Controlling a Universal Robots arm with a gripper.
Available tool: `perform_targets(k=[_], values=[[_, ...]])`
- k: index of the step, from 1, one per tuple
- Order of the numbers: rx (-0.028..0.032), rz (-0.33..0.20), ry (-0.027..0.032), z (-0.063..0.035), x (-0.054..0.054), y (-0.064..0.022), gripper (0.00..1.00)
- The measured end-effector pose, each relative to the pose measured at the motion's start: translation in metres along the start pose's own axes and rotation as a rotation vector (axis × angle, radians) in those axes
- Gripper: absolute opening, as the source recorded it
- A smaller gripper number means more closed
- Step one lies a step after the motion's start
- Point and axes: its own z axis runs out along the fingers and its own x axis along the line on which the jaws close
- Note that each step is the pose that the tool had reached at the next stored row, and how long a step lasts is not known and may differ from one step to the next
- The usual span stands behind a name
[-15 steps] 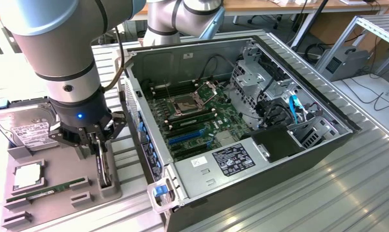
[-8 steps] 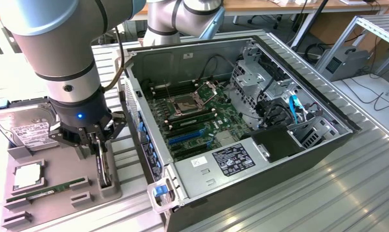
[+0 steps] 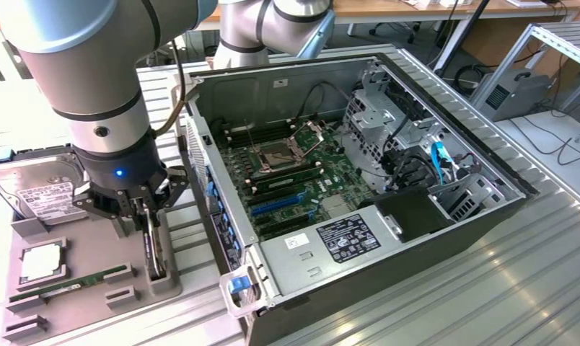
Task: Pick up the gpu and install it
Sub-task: 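Pick up the gpu and move the gpu toward the slot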
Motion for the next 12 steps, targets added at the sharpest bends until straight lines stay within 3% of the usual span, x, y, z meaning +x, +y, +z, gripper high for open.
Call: perform_targets(k=[3, 6, 12], values=[[-0.0001, 0.0, -0.0002, 0.0001, 0.0, 0.0, 0.27], [-0.0001, 0.0, -0.0001, 0.0001, 0.0, 0.0, 0.4], [0.0013, 0.0, -0.0001, 0.0046, 0.0001, 0.0, 0.4]])
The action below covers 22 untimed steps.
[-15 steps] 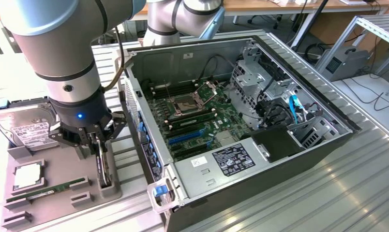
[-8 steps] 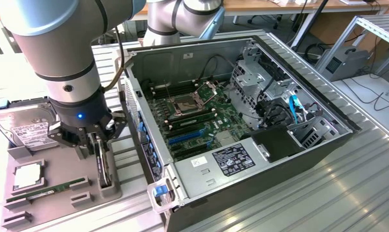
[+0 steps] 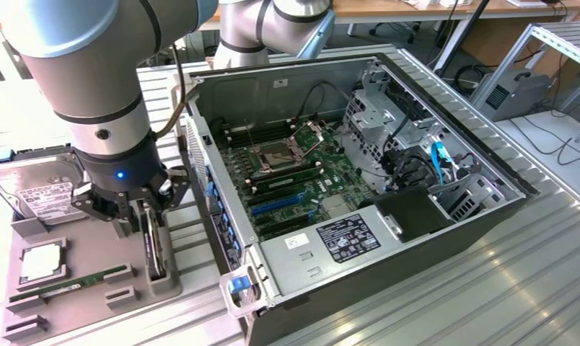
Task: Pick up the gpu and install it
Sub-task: 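Pick up the gpu and move the gpu toward the slot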
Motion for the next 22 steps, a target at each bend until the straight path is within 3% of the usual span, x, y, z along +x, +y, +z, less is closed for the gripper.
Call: perform_targets(k=[9, 10, 12, 22], values=[[0.0, 0.0, 0.0, 0.0026, 0.0001, 0.0, 0.4], [0.0, 0.0, 0.0, 0.0026, 0.0001, 0.0, 0.39], [0.0001, 0.0, 0.0001, 0.0026, 0.0001, 0.0, 0.27], [0.0, 0.0, 0.0, 0.0027, 0.0001, 0.0, 0.27]])
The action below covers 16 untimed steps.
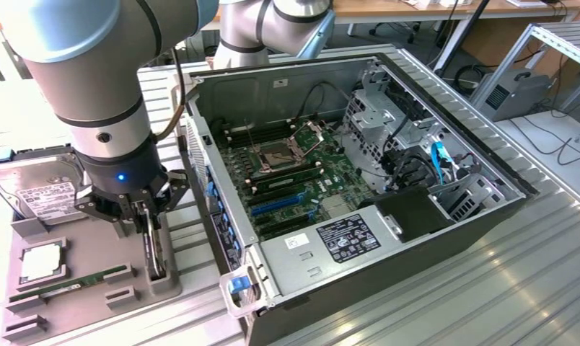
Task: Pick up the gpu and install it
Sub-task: 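Pick up the gpu and move the gpu toward the slot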
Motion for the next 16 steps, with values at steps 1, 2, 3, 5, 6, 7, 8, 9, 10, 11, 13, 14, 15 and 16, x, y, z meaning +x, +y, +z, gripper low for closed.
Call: perform_targets(k=[1, 2, 3, 5, 6, 7, 8, 9, 10, 11, 13, 14, 15, 16], values=[[0.0, 0.0, 0.0, 0.0, 0.0, 0.0, 0.27], [-0.0002, 0.0, -0.0002, 0.0, 0.0, 0.0, 0.27], [-0.0004, 0.0, -0.0004, -0.0002, -0.0001, 0.0, 0.27], [0.0, 0.0, 0.0, -0.001, 0.0, 0.0, 0.27], [-0.0002, 0.0, -0.0001, -0.0013, -0.0001, 0.0, 0.27], [0.0, 0.0, 0.0, -0.0018, -0.0001, 0.0, 0.27], [0.0, 0.0, 0.0, -0.0023, -0.0001, 0.0, 0.27], [0.0001, 0.0, 0.0001, -0.0033, -0.0001, 0.0, 0.27], [0.0, 0.0, 0.0, -0.0043, -0.0001, 0.0, 0.27], [0.0, 0.0, 0.0, -0.0051, -0.0001, 0.0, 0.27], [0.0001, 0.0, 0.0, -0.0065, -0.0002, 0.0, 0.27], [0.0, 0.0, 0.0, -0.0072, -0.0002, 0.0, 0.27], [0.0001, 0.0, 0.0001, -0.008, -0.0002, 0.0, 0.27], [0.0, 0.0, 0.0, -0.0085, -0.0002, 0.0, 0.27]])
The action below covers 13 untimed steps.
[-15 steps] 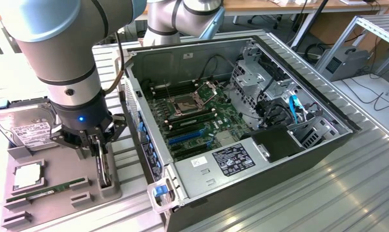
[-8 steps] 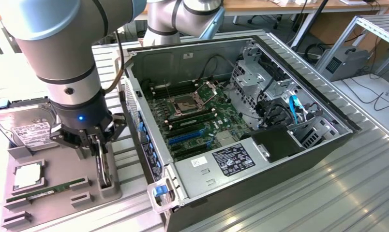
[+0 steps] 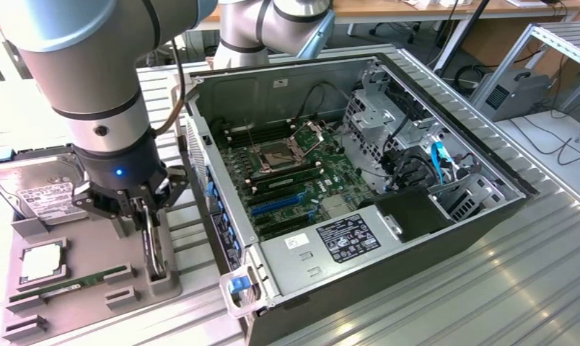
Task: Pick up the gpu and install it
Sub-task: 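Pick up the gpu and move the gpu toward the slot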
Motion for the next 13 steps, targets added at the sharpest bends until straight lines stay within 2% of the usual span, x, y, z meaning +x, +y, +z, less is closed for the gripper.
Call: perform_targets(k=[13], values=[[0.0001, 0.0, 0.0, -0.0126, 0.0, -0.0001, 0.27]])
